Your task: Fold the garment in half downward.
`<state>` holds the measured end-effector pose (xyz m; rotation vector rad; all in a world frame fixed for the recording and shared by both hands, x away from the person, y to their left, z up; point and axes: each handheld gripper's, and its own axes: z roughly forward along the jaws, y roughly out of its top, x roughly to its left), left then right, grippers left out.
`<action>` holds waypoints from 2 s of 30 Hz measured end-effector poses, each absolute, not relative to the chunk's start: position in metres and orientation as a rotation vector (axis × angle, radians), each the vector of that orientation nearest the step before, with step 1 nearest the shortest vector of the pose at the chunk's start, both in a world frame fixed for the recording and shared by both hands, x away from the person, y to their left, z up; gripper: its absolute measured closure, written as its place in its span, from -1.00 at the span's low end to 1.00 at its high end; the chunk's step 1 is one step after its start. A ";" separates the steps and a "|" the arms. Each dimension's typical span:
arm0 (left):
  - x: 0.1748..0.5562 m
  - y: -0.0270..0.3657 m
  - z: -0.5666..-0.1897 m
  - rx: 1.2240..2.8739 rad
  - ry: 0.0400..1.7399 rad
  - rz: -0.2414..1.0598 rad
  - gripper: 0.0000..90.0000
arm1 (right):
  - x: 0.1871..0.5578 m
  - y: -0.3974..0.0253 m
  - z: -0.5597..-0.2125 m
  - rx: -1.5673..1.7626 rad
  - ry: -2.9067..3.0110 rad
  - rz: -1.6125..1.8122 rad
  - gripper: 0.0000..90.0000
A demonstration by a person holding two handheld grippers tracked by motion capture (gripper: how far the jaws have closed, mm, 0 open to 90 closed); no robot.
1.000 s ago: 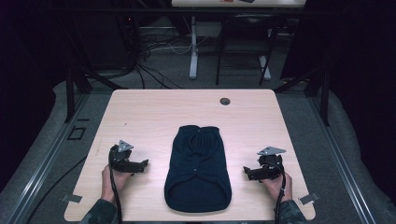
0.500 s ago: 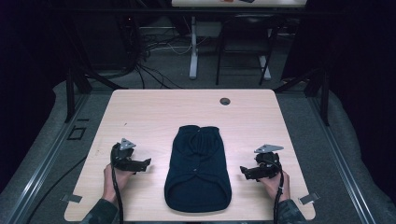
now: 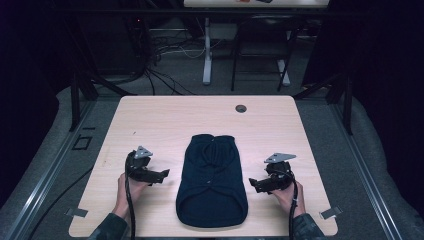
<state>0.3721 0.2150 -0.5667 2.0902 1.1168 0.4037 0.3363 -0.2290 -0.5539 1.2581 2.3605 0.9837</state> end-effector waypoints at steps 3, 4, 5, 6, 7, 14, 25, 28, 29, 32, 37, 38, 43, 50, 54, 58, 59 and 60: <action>0.373 0.209 -0.565 2.093 1.100 0.392 -1.00 | 0.338 -0.224 -0.552 1.249 2.373 1.008 -0.98; 0.374 0.207 -0.565 2.091 1.094 0.386 -1.00 | 0.339 -0.222 -0.551 1.243 2.378 1.009 -0.98; 0.374 0.205 -0.564 2.091 1.088 0.383 -1.00 | 0.340 -0.221 -0.550 1.244 2.386 1.014 -0.98; 0.375 0.204 -0.563 2.092 1.084 0.375 -1.00 | 0.341 -0.220 -0.550 1.243 2.392 1.029 -0.97; 0.376 0.202 -0.563 2.092 1.080 0.366 -1.00 | 0.342 -0.218 -0.549 1.243 2.392 1.033 -0.97; 0.380 0.192 -0.561 2.110 1.065 0.342 -1.00 | 0.348 -0.207 -0.545 1.210 2.424 1.036 -0.97; 0.399 0.176 -0.561 2.149 1.059 0.312 -1.00 | 0.371 -0.193 -0.541 1.198 2.456 1.039 -0.97; 0.407 0.172 -0.559 2.149 1.068 0.311 -1.00 | 0.381 -0.190 -0.542 1.214 2.461 1.030 -0.99; 0.409 0.171 -0.558 2.145 1.070 0.313 -1.00 | 0.384 -0.189 -0.542 1.225 2.459 1.020 -0.99; 0.415 0.167 -0.555 2.143 1.072 0.318 -1.00 | 0.391 -0.187 -0.542 1.223 2.458 1.019 -0.99; 0.431 0.156 -0.549 2.132 1.088 0.333 -0.99 | 0.407 -0.180 -0.541 1.218 2.439 1.003 -0.95; 0.434 0.154 -0.548 2.125 1.094 0.334 -0.99 | 0.410 -0.178 -0.540 1.220 2.439 1.006 -0.94; 0.454 0.140 -0.547 2.119 1.125 0.348 -0.99 | 0.431 -0.171 -0.538 1.247 2.409 1.014 -0.84; 0.474 0.123 -0.551 2.101 1.182 0.314 -1.00 | 0.453 -0.162 -0.545 1.290 2.405 0.969 -0.82; 0.482 0.115 -0.553 2.120 1.193 0.317 -0.99 | 0.462 -0.157 -0.548 1.301 2.387 0.971 -0.71; 0.489 0.108 -0.556 2.143 1.210 0.326 -0.94 | 0.471 -0.152 -0.550 1.329 2.389 0.960 -0.57; 0.491 0.107 -0.556 2.147 1.216 0.329 -0.93 | 0.473 -0.151 -0.550 1.324 2.386 0.944 -0.50; 0.493 0.106 -0.557 2.153 1.218 0.321 -0.91 | 0.475 -0.150 -0.551 1.335 2.381 0.952 -0.47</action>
